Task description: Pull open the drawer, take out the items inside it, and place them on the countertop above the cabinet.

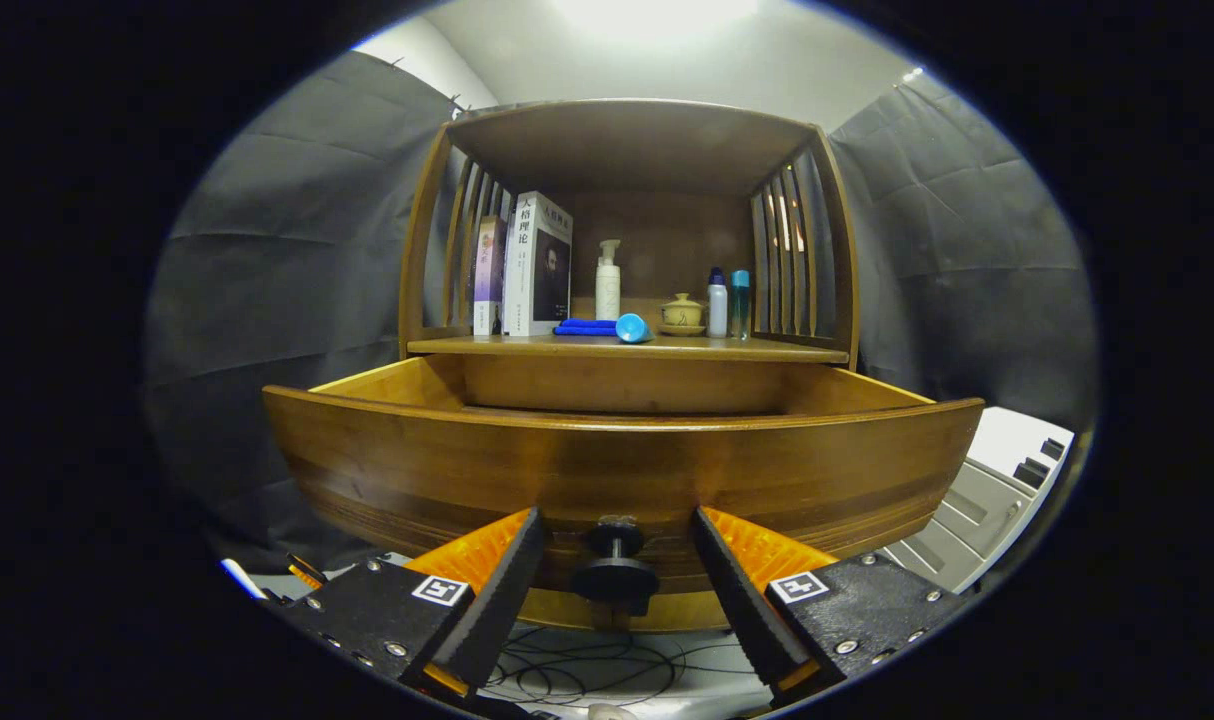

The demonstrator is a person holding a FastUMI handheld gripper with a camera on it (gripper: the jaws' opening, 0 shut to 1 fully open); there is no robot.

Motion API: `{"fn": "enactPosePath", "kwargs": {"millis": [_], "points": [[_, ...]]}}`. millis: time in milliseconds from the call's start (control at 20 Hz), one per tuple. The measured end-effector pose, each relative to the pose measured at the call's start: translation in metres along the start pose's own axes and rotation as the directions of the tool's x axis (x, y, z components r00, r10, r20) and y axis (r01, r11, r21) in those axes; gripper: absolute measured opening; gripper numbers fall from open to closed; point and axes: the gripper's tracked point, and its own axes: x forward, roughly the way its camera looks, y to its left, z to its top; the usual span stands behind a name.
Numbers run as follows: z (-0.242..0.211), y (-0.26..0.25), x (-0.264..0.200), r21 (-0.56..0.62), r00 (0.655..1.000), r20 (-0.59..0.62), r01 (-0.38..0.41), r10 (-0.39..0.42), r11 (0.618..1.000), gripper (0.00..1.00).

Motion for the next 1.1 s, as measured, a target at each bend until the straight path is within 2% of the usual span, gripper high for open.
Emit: {"fn": "enactPosePath", "kwargs": {"millis": [400, 1100], "points": [[0.005, 0.0, 0.016, 0.016, 1.0, 0.001, 0.013, -0.013, 1.0, 0.94], [0.02, -0.002, 0.078, 0.039, 1.0, -0.027, 0.017, -0.016, 0.999, 0.93]]}}
